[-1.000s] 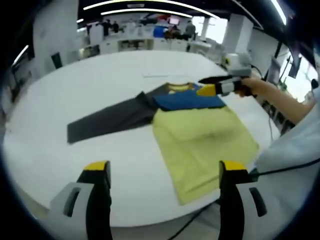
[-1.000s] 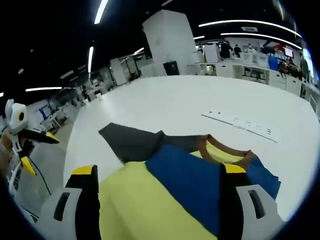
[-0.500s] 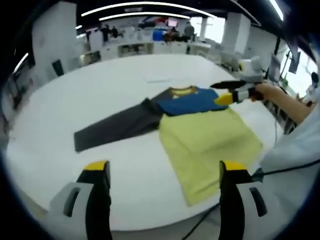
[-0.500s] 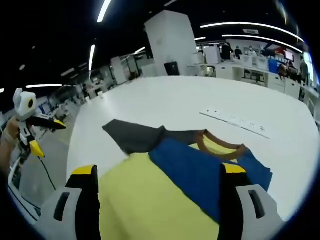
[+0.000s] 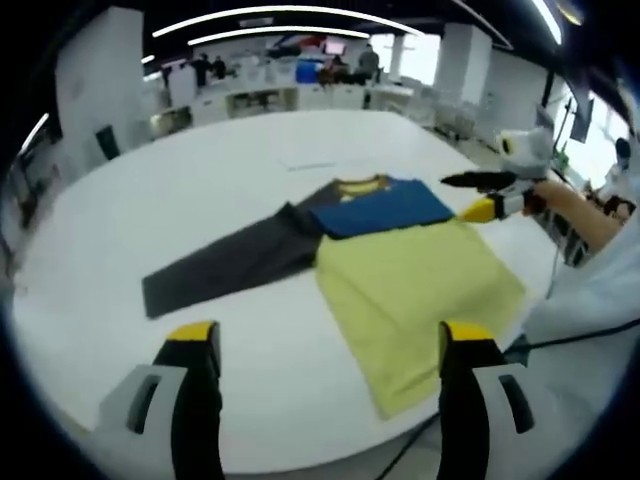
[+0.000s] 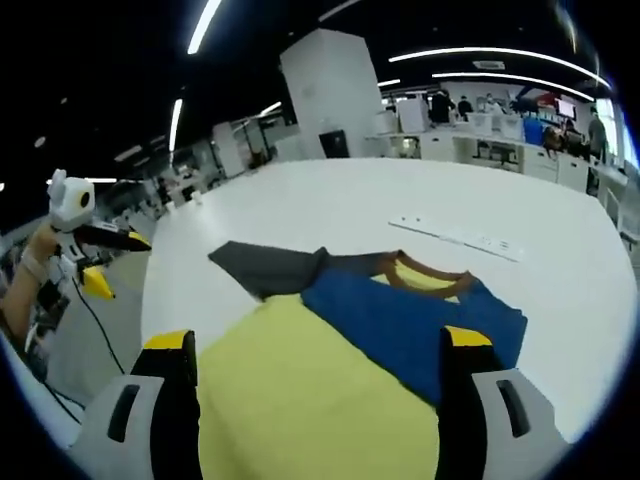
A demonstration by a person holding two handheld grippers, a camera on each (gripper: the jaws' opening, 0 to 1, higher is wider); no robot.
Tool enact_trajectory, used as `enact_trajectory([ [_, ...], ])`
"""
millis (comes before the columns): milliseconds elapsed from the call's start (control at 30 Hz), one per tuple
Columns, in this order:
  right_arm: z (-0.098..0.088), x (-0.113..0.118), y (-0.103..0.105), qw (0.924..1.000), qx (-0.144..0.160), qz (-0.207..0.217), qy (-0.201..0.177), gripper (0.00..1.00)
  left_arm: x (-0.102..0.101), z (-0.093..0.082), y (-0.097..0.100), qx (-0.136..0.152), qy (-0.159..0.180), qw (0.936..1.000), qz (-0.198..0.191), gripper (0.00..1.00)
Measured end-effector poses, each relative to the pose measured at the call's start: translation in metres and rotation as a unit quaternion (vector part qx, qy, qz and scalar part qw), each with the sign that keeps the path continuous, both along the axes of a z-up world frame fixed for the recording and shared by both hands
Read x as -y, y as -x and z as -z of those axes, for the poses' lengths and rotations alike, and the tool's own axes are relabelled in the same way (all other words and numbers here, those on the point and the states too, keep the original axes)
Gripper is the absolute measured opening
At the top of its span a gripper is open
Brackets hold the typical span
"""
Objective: Fold the garment on the visible template until the final outline fits inside the template.
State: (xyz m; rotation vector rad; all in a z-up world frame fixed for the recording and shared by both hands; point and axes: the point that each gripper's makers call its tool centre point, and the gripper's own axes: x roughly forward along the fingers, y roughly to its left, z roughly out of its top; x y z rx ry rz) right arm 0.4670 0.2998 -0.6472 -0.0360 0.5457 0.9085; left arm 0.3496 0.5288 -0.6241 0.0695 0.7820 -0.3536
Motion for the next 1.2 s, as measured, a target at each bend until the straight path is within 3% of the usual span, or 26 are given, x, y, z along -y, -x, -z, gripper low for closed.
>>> enact_trajectory([
  [433, -0.017, 0.014, 0.015, 0.9998, 0.008, 0.009, -0.014, 1.00, 0.004, 0.000, -0.002, 0.000, 0.002, 0.9999, 0.011, 0.86],
  [1200, -0.029, 0.047, 0.038, 0.9983, 0.009, 0.051, -0.026, 1.00, 0.007, 0.003, -0.006, -0.006, 0.001, 0.9997, 0.023, 0.85],
])
